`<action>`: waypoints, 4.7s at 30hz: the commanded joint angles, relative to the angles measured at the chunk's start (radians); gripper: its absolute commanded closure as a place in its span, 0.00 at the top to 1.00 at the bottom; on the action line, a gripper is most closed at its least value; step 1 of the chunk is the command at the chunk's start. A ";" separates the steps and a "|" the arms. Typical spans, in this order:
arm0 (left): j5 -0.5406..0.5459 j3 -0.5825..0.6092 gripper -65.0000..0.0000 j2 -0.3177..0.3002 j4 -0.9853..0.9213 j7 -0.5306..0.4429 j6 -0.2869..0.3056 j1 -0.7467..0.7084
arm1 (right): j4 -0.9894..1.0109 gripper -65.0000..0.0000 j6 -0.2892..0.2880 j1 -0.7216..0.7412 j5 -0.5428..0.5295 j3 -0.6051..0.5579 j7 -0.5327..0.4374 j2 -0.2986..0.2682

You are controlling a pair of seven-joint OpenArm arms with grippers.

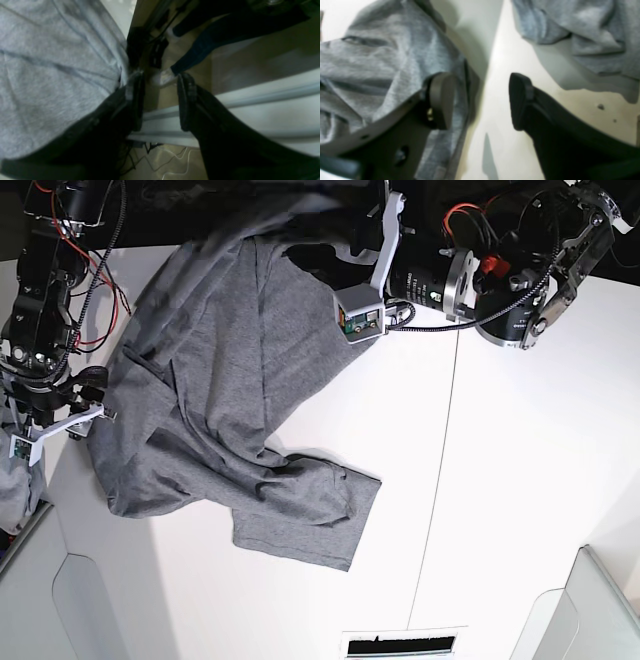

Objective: Layout the t-shirt on the table in an organized manner, then fold the t-shirt properly
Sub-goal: 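Drag the shirt body with the right gripper while the left gripper grasps fabric, then pull the shirt apart with both grippers to open it flat, then drag the grasped shirt edge with the left gripper away from the right gripper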

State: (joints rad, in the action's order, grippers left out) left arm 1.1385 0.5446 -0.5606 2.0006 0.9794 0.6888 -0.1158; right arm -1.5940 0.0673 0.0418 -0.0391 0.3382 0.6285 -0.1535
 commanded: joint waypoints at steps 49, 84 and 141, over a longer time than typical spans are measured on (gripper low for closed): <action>-0.513 -0.183 0.37 0.360 -1.055 -0.295 -0.071 0.431 | 0.117 0.00 -0.002 0.089 0.230 -0.367 -0.074 -0.023; -0.175 -0.183 0.37 0.112 -1.029 -0.061 -0.003 0.693 | -0.076 0.62 -0.071 -0.080 -0.100 -0.088 0.003 -0.050; -0.225 -0.255 0.52 0.123 -0.403 -0.124 0.004 -0.084 | 0.121 0.62 -0.248 0.077 -0.178 -0.123 -0.045 0.002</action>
State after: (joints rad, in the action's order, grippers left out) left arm 0.8948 0.2943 -0.4290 1.5833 0.8665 0.6750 -0.2070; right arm -1.4574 -0.1757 0.0998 -0.2123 0.2138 0.6060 -0.1440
